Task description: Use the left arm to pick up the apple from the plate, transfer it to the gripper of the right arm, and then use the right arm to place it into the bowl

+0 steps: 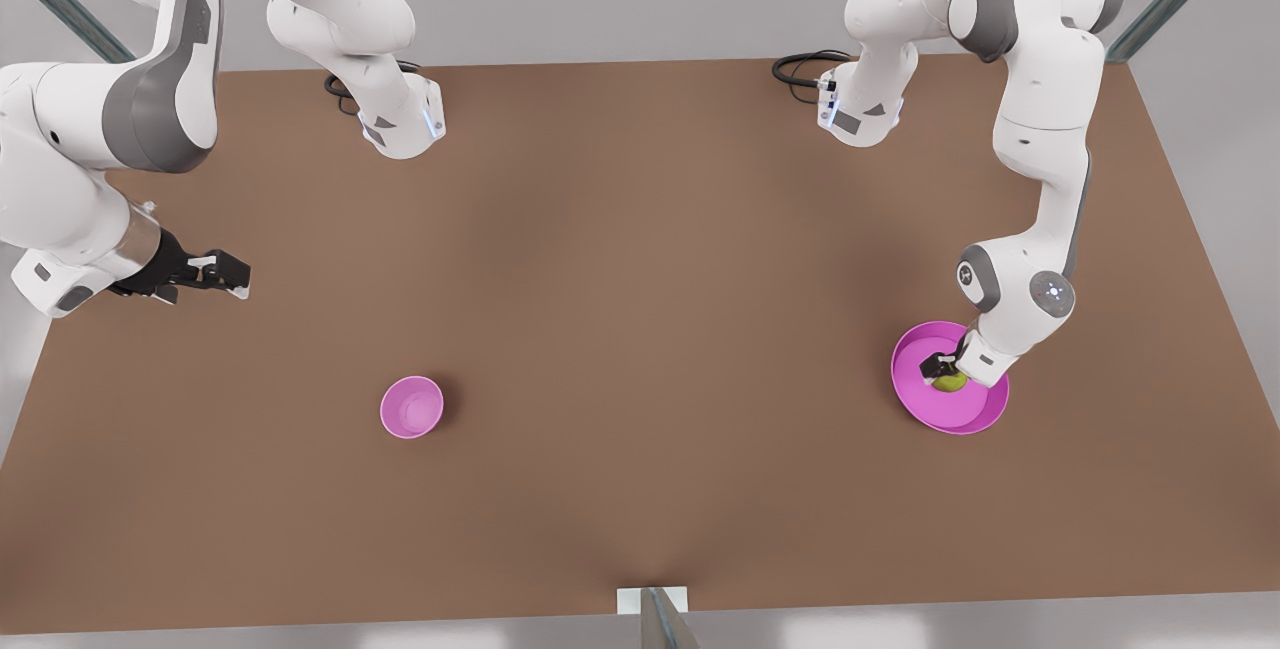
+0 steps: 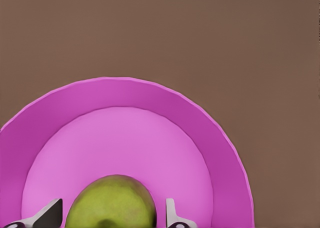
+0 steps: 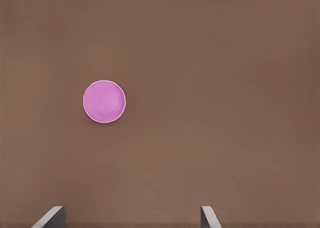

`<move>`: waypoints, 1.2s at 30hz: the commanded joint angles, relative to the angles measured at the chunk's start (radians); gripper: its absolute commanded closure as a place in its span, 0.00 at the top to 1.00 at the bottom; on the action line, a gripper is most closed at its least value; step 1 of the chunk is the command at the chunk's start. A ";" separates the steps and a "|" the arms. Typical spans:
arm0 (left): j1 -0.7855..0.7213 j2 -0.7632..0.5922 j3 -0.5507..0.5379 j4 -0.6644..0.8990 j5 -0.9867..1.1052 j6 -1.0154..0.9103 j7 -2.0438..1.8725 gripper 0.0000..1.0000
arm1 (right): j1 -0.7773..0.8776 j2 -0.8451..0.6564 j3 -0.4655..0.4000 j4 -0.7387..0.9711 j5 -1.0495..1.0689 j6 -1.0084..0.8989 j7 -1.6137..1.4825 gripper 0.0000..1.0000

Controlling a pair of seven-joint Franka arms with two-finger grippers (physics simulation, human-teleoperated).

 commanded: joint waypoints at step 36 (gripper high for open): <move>-0.307 -0.067 -0.278 0.306 -1.338 -0.424 1.168 0.73 | -0.009 0.066 0.008 -0.013 0.556 -0.024 0.098 1.00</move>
